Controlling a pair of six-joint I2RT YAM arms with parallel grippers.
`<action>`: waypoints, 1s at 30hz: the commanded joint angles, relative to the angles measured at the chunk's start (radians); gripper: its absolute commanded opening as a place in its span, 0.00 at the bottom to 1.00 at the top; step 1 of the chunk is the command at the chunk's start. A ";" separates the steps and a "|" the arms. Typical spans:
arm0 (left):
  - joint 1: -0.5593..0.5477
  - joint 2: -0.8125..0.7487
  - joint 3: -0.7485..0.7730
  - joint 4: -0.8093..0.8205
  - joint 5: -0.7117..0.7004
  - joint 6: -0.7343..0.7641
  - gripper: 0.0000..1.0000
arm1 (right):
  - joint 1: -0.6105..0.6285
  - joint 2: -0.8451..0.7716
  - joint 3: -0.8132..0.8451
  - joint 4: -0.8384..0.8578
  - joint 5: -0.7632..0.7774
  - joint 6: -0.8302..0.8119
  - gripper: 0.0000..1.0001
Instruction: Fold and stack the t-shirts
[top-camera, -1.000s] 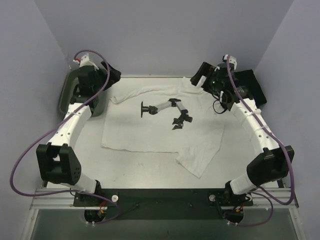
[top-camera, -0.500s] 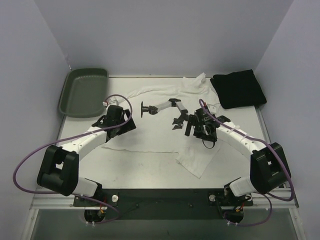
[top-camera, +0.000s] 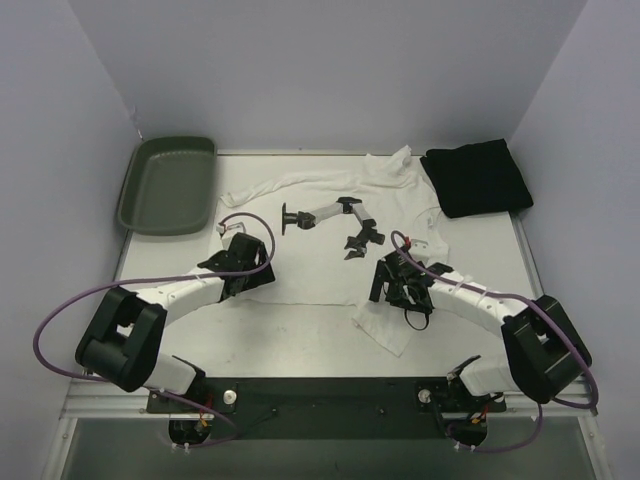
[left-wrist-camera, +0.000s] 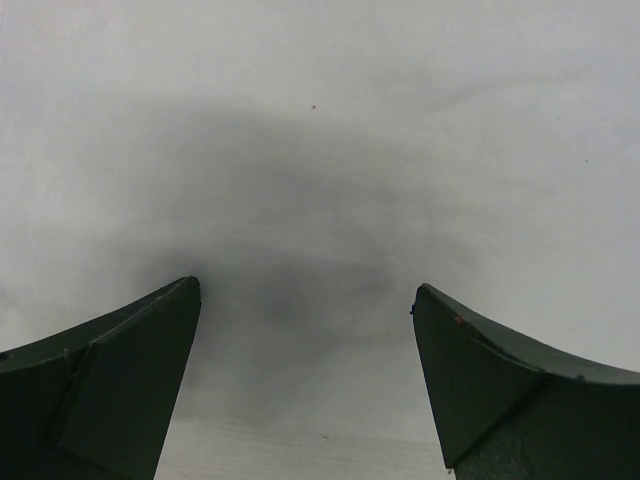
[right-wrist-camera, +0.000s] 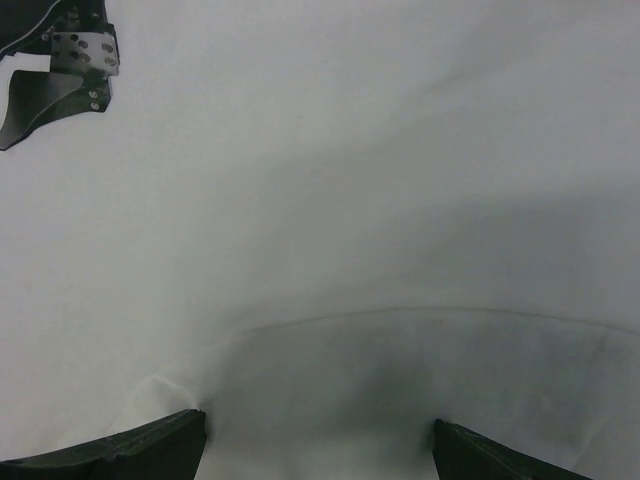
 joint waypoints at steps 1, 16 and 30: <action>-0.023 -0.019 -0.064 0.006 -0.045 -0.020 0.97 | 0.049 0.010 -0.052 0.032 0.035 0.067 0.98; -0.241 -0.120 -0.144 -0.177 -0.092 -0.230 0.97 | 0.413 -0.038 -0.064 -0.256 0.189 0.377 0.98; -0.523 -0.638 -0.175 -0.634 -0.213 -0.513 0.97 | 0.754 -0.449 -0.060 -0.768 0.358 0.791 0.98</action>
